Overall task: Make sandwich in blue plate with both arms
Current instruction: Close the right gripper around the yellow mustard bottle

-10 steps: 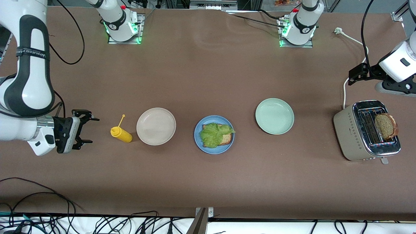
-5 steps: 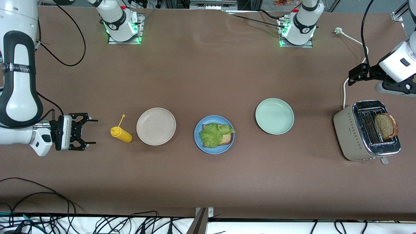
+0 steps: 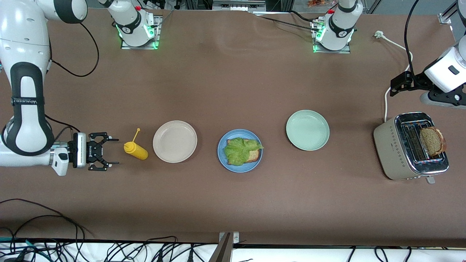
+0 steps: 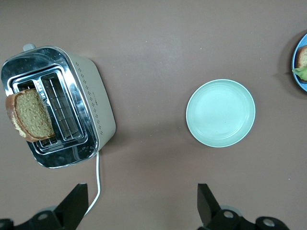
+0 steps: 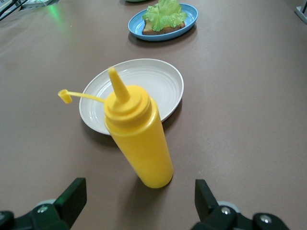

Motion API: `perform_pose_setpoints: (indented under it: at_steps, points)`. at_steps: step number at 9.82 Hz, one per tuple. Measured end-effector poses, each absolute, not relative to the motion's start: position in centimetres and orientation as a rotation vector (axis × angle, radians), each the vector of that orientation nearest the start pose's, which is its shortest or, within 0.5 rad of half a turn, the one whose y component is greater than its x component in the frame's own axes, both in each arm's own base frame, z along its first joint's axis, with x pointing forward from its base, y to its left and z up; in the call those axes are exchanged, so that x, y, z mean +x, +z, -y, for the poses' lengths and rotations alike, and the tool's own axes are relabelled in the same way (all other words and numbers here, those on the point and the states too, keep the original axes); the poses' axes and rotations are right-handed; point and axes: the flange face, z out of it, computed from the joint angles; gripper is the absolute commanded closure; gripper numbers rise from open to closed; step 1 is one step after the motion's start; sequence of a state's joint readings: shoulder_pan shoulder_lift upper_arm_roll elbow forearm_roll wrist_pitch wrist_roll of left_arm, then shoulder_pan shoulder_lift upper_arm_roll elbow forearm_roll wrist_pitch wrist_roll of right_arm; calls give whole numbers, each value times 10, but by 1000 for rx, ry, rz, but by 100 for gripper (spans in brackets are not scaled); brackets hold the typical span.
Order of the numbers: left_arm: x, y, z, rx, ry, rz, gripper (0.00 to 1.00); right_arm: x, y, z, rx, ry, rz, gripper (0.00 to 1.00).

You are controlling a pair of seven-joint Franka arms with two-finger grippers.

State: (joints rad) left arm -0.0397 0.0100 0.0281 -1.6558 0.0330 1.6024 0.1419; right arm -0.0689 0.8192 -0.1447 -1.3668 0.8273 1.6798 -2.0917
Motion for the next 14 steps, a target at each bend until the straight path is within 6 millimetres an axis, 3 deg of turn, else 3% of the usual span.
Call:
perform_pose_setpoints:
  at_steps: [6, 8, 10, 11, 12, 13, 14]
  points:
    - [557, 581, 3, -3101, 102, -242, 0, 690, 169, 54, -1553, -706, 1740, 0]
    - [557, 581, 3, -3101, 102, -242, 0, 689, 142, 38, -1541, -749, 1729, 0]
    - [558, 581, 3, -3101, 102, -242, 0, 691, 134, 23, -1537, -775, 1716, 0]
    - [558, 581, 3, -3101, 102, -242, 0, 692, 133, 16, -1532, -787, 1714, 9]
    - [558, 581, 3, -3101, 102, -242, 0, 693, 133, 10, -1531, -794, 1714, 36]
    - [558, 581, 3, -3101, 102, -242, 0, 694, 132, 7, -1535, -802, 1712, 70]
    - [558, 580, 3, -3100, 104, -242, 0, 694, 132, 6, -1543, -806, 1715, 95]
